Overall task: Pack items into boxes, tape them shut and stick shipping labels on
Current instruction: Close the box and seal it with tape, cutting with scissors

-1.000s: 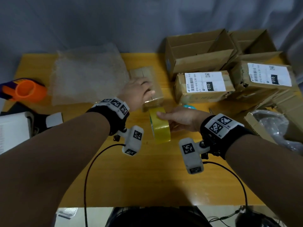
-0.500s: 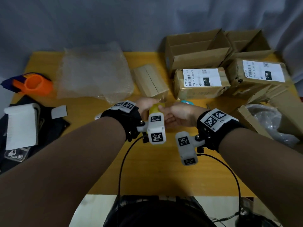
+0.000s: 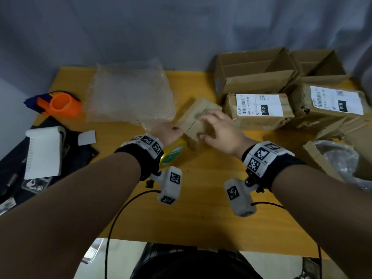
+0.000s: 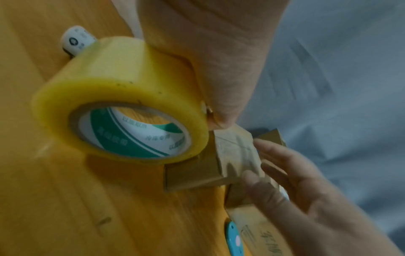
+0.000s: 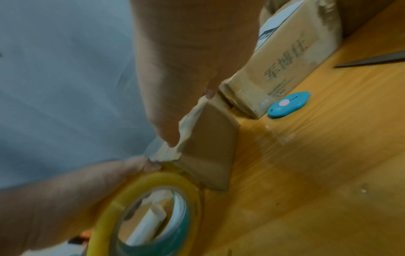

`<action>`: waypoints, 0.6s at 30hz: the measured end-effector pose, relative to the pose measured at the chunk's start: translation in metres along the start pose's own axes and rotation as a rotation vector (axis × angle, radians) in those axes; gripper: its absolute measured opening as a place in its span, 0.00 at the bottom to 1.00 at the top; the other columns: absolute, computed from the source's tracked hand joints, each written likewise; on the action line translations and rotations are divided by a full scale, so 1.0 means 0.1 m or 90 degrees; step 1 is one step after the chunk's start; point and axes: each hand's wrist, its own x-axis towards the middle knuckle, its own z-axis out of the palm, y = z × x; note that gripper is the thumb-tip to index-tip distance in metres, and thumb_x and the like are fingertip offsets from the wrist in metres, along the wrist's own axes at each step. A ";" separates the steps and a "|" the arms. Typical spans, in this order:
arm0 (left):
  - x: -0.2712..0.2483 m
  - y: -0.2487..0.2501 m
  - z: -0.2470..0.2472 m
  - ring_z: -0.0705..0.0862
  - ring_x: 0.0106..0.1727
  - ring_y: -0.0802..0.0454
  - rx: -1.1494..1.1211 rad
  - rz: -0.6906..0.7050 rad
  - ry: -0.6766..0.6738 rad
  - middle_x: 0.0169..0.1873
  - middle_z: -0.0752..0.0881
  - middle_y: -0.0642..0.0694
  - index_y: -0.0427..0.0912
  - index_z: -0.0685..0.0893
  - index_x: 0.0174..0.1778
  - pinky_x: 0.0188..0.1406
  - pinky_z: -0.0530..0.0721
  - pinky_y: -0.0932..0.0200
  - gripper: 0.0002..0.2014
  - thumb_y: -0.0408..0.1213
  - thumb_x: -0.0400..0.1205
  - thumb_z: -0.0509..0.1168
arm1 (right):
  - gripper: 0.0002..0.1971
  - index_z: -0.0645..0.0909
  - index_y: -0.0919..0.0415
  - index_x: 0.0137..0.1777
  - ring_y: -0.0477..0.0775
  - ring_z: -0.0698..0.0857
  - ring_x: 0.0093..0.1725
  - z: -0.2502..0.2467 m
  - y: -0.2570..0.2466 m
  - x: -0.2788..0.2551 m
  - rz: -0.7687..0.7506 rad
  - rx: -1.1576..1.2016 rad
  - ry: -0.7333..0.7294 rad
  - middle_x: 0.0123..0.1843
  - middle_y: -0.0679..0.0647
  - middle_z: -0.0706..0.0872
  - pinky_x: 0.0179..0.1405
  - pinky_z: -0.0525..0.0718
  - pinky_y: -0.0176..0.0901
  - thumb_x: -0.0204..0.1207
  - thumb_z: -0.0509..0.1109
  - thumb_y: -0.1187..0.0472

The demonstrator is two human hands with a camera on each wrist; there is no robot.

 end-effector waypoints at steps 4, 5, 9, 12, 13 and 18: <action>0.04 -0.08 -0.06 0.81 0.56 0.42 0.034 0.061 0.003 0.55 0.85 0.38 0.35 0.84 0.56 0.58 0.75 0.51 0.17 0.44 0.84 0.58 | 0.34 0.47 0.39 0.83 0.60 0.38 0.84 0.18 -0.14 0.15 -0.021 -0.182 -0.144 0.86 0.51 0.39 0.81 0.36 0.61 0.81 0.58 0.40; 0.05 -0.09 -0.07 0.81 0.58 0.41 0.038 0.074 0.004 0.57 0.85 0.37 0.35 0.84 0.59 0.60 0.75 0.50 0.18 0.44 0.85 0.57 | 0.32 0.46 0.37 0.83 0.61 0.37 0.84 0.20 -0.17 0.20 -0.010 -0.200 -0.150 0.86 0.51 0.38 0.80 0.34 0.64 0.82 0.55 0.41; 0.12 -0.08 -0.12 0.81 0.60 0.39 0.032 0.096 0.004 0.59 0.85 0.34 0.34 0.85 0.59 0.64 0.75 0.48 0.17 0.40 0.85 0.58 | 0.31 0.45 0.33 0.82 0.70 0.42 0.83 0.23 -0.24 0.44 0.008 -0.251 -0.122 0.85 0.53 0.44 0.78 0.40 0.72 0.81 0.53 0.42; 0.21 -0.05 -0.16 0.80 0.61 0.41 0.020 0.085 0.012 0.61 0.84 0.37 0.36 0.85 0.60 0.63 0.75 0.51 0.17 0.41 0.84 0.58 | 0.30 0.48 0.36 0.82 0.73 0.52 0.80 0.21 -0.28 0.59 0.011 -0.325 -0.071 0.83 0.57 0.51 0.77 0.51 0.73 0.81 0.50 0.37; 0.24 -0.05 -0.18 0.80 0.61 0.42 0.007 0.073 0.016 0.60 0.84 0.37 0.36 0.85 0.60 0.62 0.76 0.51 0.17 0.41 0.84 0.59 | 0.30 0.48 0.37 0.82 0.72 0.55 0.78 0.20 -0.28 0.63 0.011 -0.354 -0.056 0.83 0.58 0.53 0.77 0.54 0.71 0.81 0.49 0.36; 0.35 -0.06 -0.25 0.82 0.57 0.41 -0.075 0.038 0.021 0.57 0.84 0.34 0.32 0.85 0.56 0.59 0.78 0.47 0.17 0.43 0.81 0.62 | 0.35 0.38 0.41 0.83 0.73 0.41 0.82 0.23 -0.16 0.77 0.076 -0.343 -0.067 0.85 0.63 0.40 0.81 0.42 0.66 0.81 0.49 0.35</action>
